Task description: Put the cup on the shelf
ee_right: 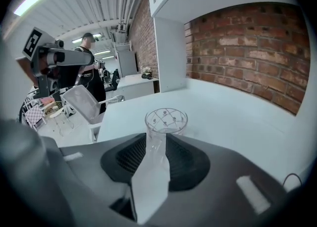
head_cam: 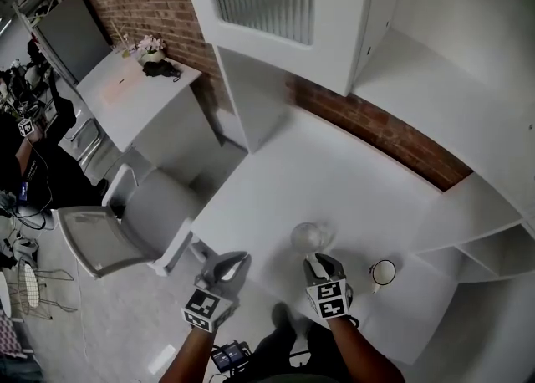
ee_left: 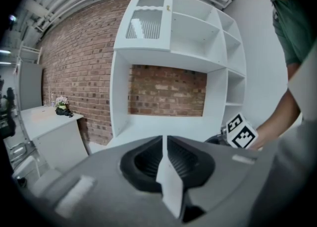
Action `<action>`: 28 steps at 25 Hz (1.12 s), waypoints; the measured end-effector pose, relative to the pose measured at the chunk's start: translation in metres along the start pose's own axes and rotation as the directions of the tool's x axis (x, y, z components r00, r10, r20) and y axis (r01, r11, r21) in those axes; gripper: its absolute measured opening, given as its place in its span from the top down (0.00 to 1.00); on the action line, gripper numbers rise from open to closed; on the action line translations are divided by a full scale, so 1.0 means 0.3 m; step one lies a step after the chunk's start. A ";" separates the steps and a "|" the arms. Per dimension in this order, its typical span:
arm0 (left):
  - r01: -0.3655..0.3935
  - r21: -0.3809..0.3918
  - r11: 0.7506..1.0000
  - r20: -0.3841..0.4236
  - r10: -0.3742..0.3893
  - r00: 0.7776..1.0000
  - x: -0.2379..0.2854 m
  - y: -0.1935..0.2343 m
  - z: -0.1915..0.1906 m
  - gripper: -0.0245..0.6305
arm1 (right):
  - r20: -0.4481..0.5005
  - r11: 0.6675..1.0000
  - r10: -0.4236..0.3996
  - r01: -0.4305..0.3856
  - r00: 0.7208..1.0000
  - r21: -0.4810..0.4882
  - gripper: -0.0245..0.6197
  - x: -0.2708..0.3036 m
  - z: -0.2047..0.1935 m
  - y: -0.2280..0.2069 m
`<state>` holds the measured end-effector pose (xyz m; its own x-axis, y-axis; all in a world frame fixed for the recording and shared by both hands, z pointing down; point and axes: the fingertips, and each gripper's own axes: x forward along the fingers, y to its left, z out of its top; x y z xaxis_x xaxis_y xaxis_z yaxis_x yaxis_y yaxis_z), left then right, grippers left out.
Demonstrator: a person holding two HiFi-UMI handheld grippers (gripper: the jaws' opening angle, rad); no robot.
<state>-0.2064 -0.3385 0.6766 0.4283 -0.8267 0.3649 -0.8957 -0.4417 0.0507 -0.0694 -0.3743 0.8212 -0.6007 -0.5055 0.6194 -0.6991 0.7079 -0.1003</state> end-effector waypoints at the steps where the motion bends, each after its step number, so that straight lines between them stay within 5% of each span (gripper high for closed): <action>1: -0.004 -0.004 1.000 -0.002 0.004 1.000 -0.004 0.005 -0.007 0.92 | -0.011 1.000 -0.007 0.007 1.000 0.005 0.76 0.010 -0.003 0.003; 11: -0.039 -0.025 0.999 -0.018 0.038 0.999 -0.036 0.038 -0.067 0.92 | -0.073 0.996 -0.071 0.075 0.995 0.048 0.73 0.087 -0.060 -0.007; 16: -0.051 -0.033 0.998 -0.018 0.050 0.999 -0.053 0.048 -0.084 0.92 | -0.050 0.988 -0.122 0.126 0.991 0.094 0.85 0.098 -0.062 -0.037; 28: -0.055 -0.035 0.998 -0.006 0.054 0.999 -0.098 0.060 -0.082 0.92 | 0.003 0.978 -0.100 0.098 0.995 0.183 0.88 0.054 -0.036 -0.066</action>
<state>-0.2380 -0.3136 0.6897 0.3782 -0.8473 0.3728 -0.9214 -0.3835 0.0632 -0.0610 -0.3913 0.8418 -0.5287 -0.5752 0.6241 -0.8138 0.5525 -0.1802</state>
